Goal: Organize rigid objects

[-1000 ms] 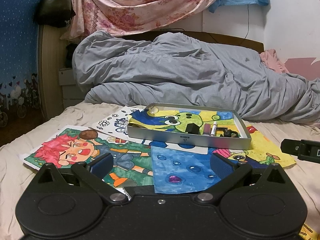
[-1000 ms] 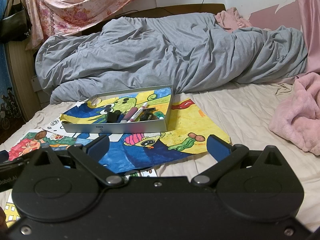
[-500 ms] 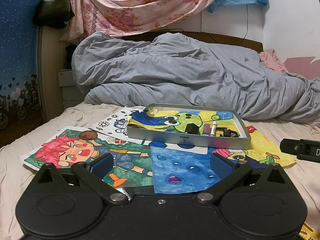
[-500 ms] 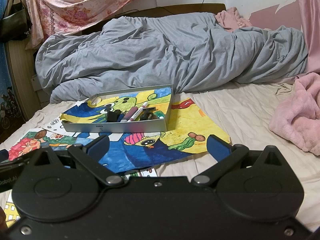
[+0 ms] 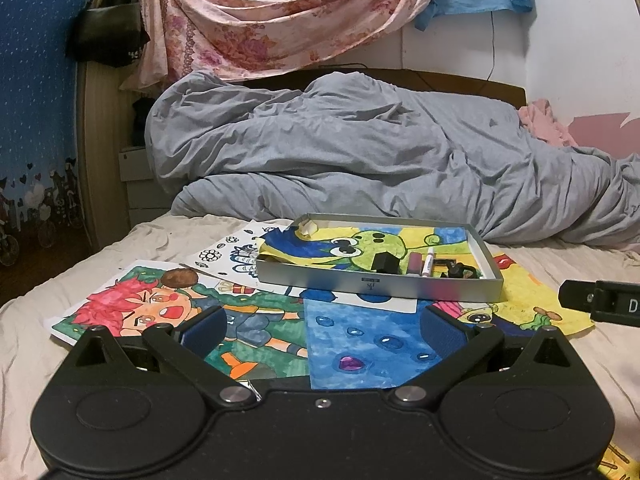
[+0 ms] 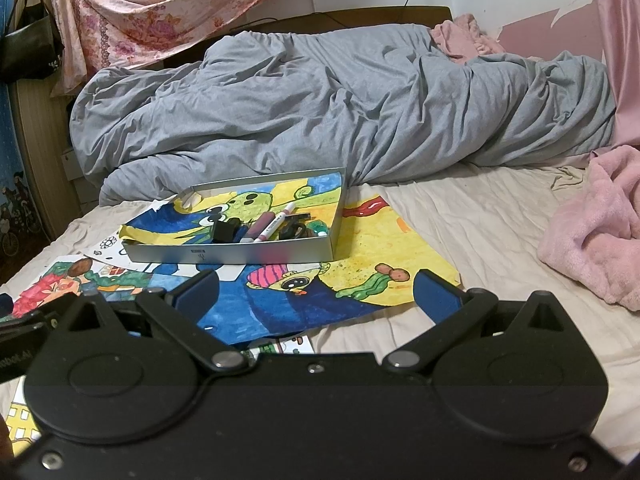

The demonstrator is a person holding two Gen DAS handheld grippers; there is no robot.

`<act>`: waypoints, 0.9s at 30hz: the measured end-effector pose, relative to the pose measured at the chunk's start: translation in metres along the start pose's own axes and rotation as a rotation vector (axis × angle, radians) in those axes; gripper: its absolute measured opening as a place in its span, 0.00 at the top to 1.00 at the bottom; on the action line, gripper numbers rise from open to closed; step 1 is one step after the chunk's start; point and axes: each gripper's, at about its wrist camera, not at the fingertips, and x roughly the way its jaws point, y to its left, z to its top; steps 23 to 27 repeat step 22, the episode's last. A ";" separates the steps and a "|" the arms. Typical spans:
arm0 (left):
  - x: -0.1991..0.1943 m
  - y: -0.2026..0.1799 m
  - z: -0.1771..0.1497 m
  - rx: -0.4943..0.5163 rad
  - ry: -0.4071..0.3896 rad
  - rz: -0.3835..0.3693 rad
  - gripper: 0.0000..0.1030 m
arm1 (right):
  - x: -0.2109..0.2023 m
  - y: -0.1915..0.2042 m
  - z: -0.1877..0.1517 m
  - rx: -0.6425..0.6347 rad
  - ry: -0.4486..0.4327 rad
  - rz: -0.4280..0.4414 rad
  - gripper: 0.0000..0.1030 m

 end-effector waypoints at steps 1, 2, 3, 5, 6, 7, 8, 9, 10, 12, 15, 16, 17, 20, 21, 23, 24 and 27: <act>0.003 -0.004 0.002 0.001 0.000 0.000 0.01 | 0.000 0.000 0.000 -0.001 0.000 0.000 0.01; 0.003 -0.004 0.001 0.002 0.000 0.002 0.01 | 0.000 0.000 0.000 -0.001 0.000 -0.001 0.01; 0.003 -0.003 0.002 0.003 -0.001 0.005 0.01 | 0.000 0.000 0.000 -0.001 0.000 -0.001 0.00; 0.003 -0.003 0.002 0.003 -0.001 0.006 0.01 | 0.000 0.000 -0.001 0.000 0.001 -0.001 0.00; 0.003 -0.003 0.002 0.003 -0.003 0.008 0.01 | 0.000 -0.001 -0.001 -0.001 0.002 -0.001 0.00; 0.002 -0.002 0.003 0.003 -0.006 0.012 0.01 | 0.000 -0.001 -0.001 -0.001 0.002 0.000 0.00; 0.002 -0.001 0.003 0.005 -0.010 0.018 0.01 | 0.000 -0.001 -0.003 -0.002 0.003 0.000 0.01; 0.002 -0.002 0.003 0.007 -0.012 0.022 0.01 | 0.000 -0.002 -0.003 -0.002 0.004 0.001 0.01; 0.002 -0.002 0.004 0.008 -0.013 0.026 0.01 | 0.000 -0.002 -0.004 -0.004 0.006 0.001 0.01; 0.002 -0.001 0.004 0.007 -0.016 0.031 0.01 | 0.001 -0.002 -0.004 -0.005 0.008 0.001 0.00; 0.003 0.000 0.004 0.004 -0.013 0.037 0.01 | 0.000 -0.003 -0.005 -0.005 0.009 0.001 0.01; 0.003 0.000 0.004 0.003 -0.014 0.037 0.01 | 0.000 -0.003 -0.005 -0.005 0.010 0.001 0.00; 0.003 0.001 0.004 0.001 -0.013 0.040 0.01 | 0.001 -0.003 -0.004 -0.005 0.011 0.001 0.01; 0.004 -0.001 0.004 0.002 -0.012 0.040 0.01 | 0.001 -0.004 -0.004 -0.008 0.014 0.002 0.01; 0.004 0.000 0.004 0.002 -0.010 0.041 0.01 | 0.001 -0.004 -0.004 -0.009 0.016 0.002 0.00; 0.004 -0.001 0.003 0.004 -0.009 0.040 0.01 | 0.000 -0.004 -0.004 -0.010 0.018 0.002 0.01; 0.004 -0.001 0.003 0.004 -0.009 0.040 0.01 | 0.000 -0.004 -0.004 -0.010 0.018 0.002 0.01; 0.004 -0.001 0.003 0.004 -0.009 0.040 0.01 | 0.000 -0.004 -0.004 -0.010 0.018 0.002 0.01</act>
